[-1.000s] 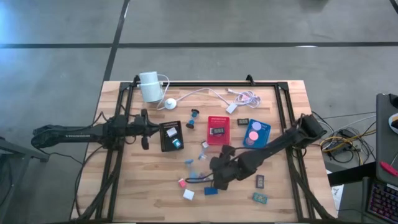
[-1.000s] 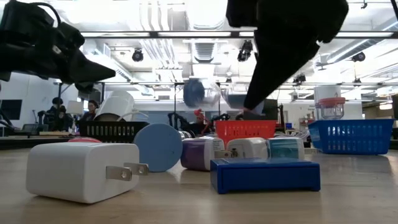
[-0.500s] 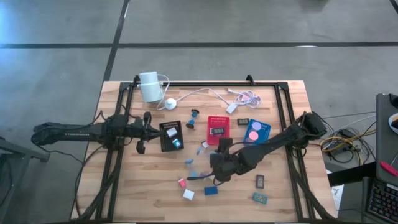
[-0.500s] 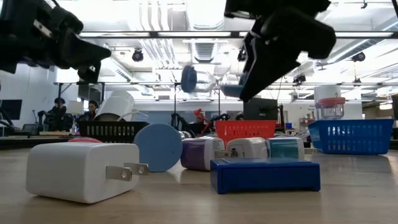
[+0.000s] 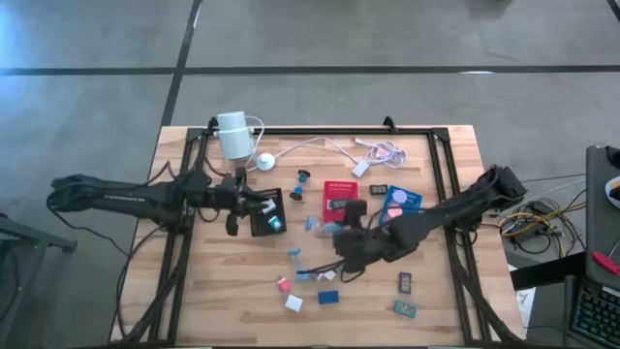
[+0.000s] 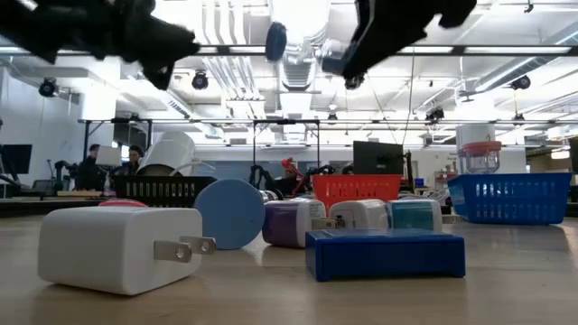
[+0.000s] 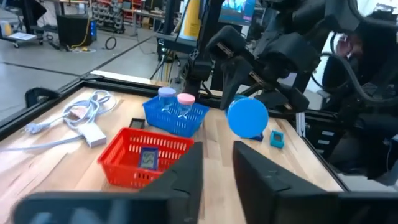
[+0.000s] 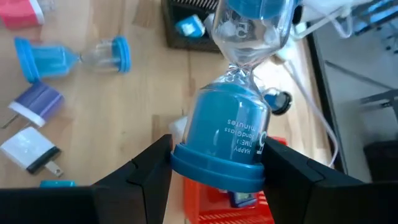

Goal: Pick & Place Office items
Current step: Put the right light blue hourglass into the blue bin

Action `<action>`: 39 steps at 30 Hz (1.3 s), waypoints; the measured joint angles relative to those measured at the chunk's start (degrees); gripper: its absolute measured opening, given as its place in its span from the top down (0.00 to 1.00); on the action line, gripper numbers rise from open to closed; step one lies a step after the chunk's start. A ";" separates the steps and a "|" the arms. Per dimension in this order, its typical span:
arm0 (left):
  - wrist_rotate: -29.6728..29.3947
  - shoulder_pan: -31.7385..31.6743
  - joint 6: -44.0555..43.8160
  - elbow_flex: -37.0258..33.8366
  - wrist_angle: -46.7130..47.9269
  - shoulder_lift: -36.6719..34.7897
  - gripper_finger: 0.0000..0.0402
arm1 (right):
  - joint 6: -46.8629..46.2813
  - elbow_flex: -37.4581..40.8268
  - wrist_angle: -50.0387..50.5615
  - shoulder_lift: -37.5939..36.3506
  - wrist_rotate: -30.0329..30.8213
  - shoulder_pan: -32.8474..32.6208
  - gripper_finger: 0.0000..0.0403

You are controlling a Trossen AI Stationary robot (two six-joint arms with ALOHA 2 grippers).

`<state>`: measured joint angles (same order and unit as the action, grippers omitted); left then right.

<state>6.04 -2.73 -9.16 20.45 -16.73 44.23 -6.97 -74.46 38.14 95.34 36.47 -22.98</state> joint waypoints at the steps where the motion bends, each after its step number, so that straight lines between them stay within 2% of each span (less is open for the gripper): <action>1: -0.02 0.29 0.40 1.44 -0.01 1.58 0.71 | 0.51 0.00 0.06 -0.68 0.07 0.01 0.52; 10: 0.02 4.07 9.77 13.35 0.04 14.53 0.36 | 2.72 -0.02 0.60 -4.59 -0.60 0.91 0.52; 17: -0.77 5.91 15.96 21.20 1.18 23.12 0.17 | 3.15 -0.02 0.82 -5.38 -6.97 3.01 0.52; 22: -1.37 5.91 17.06 25.51 5.75 27.19 0.13 | 4.51 -0.03 0.57 -6.18 -10.71 3.46 0.52; 27: -0.90 5.91 18.39 27.57 7.80 30.13 0.13 | 4.08 -2.37 2.37 -6.26 -11.60 3.56 0.52; 34: 2.47 5.97 18.35 27.76 7.80 30.83 0.13 | 2.90 -5.14 3.61 -6.08 -11.65 3.91 0.52; 39: 2.60 6.13 18.21 27.83 7.60 30.55 0.13 | 2.16 -5.09 3.69 -5.97 -11.65 4.50 0.52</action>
<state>8.63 3.40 9.04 48.28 -9.13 74.78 -4.81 -79.55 41.83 89.36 24.82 -18.48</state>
